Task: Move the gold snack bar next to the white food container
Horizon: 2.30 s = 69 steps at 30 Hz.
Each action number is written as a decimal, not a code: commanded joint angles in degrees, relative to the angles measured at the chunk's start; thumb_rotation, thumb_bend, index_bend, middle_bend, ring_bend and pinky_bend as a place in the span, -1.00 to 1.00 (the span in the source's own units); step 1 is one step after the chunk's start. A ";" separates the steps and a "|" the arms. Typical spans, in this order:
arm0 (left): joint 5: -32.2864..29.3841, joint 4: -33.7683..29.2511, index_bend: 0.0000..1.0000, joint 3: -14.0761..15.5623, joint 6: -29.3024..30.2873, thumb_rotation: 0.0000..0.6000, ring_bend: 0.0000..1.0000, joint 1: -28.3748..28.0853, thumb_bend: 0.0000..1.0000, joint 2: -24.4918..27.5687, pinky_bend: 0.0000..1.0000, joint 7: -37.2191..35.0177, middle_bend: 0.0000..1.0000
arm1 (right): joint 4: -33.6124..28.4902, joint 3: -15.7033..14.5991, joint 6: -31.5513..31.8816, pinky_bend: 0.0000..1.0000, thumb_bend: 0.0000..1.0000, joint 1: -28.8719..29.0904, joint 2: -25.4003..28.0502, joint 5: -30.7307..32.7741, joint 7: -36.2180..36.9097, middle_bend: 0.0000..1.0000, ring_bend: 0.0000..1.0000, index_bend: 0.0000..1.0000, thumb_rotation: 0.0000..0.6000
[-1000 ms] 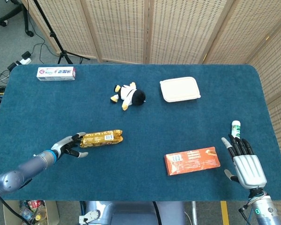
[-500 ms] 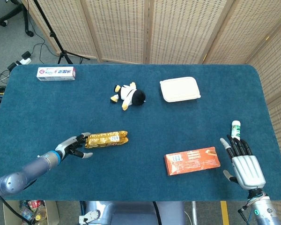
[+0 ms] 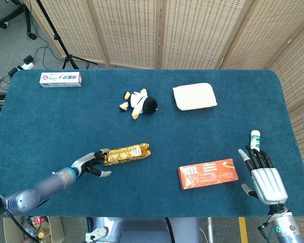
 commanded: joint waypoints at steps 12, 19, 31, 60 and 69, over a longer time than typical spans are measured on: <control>-1.34 -0.94 -1.00 -1.94 3.00 1.00 -1.00 -0.82 -0.40 -2.67 -0.98 0.20 -1.00 | -0.07 -0.17 -0.20 -0.89 -0.53 -0.01 -0.11 -0.25 -0.24 -1.00 -1.00 -0.97 1.00; -2.81 -0.24 -1.00 -2.57 3.17 1.00 -1.00 -1.99 -0.40 -4.57 -0.98 0.42 -1.00 | -0.11 -0.04 -0.08 -0.89 -0.53 -0.06 0.10 -0.19 0.17 -1.00 -1.00 -0.97 1.00; -4.80 0.62 -1.00 -3.53 3.63 1.00 -1.00 -4.15 -0.40 -7.91 -0.98 1.06 -1.00 | -0.05 0.02 -0.14 -0.89 -0.53 -0.09 0.22 -0.09 0.53 -1.00 -1.00 -0.97 1.00; 14.40 -7.99 -1.00 8.02 37.56 1.00 -1.00 4.62 -0.40 3.88 -0.98 28.70 -1.00 | 0.02 -0.13 -0.83 -0.89 -0.53 0.06 -0.57 0.45 -1.53 -1.00 -1.00 -0.97 1.00; 32.24 -2.24 -1.00 13.13 53.39 1.00 -1.00 16.03 -0.40 1.33 -0.98 36.92 -1.00 | 0.03 -0.24 -1.21 -0.89 -0.53 0.25 -1.29 0.59 -2.97 -1.00 -1.00 -0.97 1.00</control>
